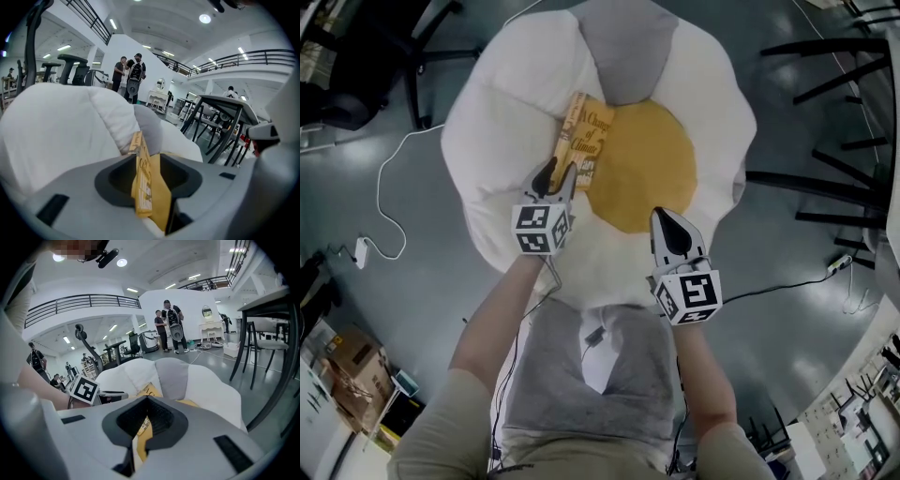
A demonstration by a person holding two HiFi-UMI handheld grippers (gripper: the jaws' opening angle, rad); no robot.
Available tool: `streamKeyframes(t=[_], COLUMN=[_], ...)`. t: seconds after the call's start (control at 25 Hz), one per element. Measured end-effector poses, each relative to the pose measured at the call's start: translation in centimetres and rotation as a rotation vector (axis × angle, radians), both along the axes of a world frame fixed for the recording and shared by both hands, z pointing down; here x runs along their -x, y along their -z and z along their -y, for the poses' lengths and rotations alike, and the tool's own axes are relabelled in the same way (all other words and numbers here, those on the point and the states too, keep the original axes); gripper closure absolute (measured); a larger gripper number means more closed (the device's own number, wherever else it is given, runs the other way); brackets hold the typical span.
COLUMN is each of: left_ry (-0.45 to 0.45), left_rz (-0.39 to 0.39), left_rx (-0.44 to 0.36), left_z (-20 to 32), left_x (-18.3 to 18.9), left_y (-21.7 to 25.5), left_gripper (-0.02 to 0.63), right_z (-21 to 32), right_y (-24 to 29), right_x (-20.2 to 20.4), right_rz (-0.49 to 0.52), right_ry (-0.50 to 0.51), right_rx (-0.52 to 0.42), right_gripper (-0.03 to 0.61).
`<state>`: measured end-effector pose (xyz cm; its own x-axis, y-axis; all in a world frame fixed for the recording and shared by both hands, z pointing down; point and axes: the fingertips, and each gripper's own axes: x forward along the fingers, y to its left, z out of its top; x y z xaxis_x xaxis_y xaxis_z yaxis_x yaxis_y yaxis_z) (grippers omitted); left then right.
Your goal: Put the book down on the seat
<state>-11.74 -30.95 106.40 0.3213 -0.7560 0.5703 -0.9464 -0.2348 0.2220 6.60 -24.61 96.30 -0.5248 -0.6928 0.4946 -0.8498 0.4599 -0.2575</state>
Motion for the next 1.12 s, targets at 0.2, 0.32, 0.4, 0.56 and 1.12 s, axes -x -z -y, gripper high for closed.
streamKeyframes(t=[0.2, 0.32, 0.4, 0.56, 1.12], left_ry=[-0.045, -0.044, -0.001, 0.026, -0.044], left_rz=[0.017, 0.014, -0.024, -0.083, -0.189], left_rx=[-0.032, -0.049, -0.048, -0.067, -0.228], left_z=[-0.7, -0.9, -1.2, -1.7, -5.5], left_x=[-0.2, 0.0, 0.0, 1.0, 0.5], left_y=[5.0, 8.8, 11.6, 18.5, 44.8], left_gripper=[0.460, 0.460, 0.460, 0.460, 0.469], right_z=[-0.4, -0.6, -0.9, -1.7, -4.7], right_y=[4.0, 7.3, 9.6, 14.3, 36.6], right_x=[1.1, 1.5, 1.2, 2.1, 1.0], right_rz=[0.005, 0.008, -0.001, -0.009, 0.026], right_ry=[0.024, 0.035, 0.036, 0.036, 0.000], right_rx=[-0.021, -0.042, -0.051, -0.068, -0.208], right_gripper=[0.571, 0.571, 0.571, 0.571, 0.569])
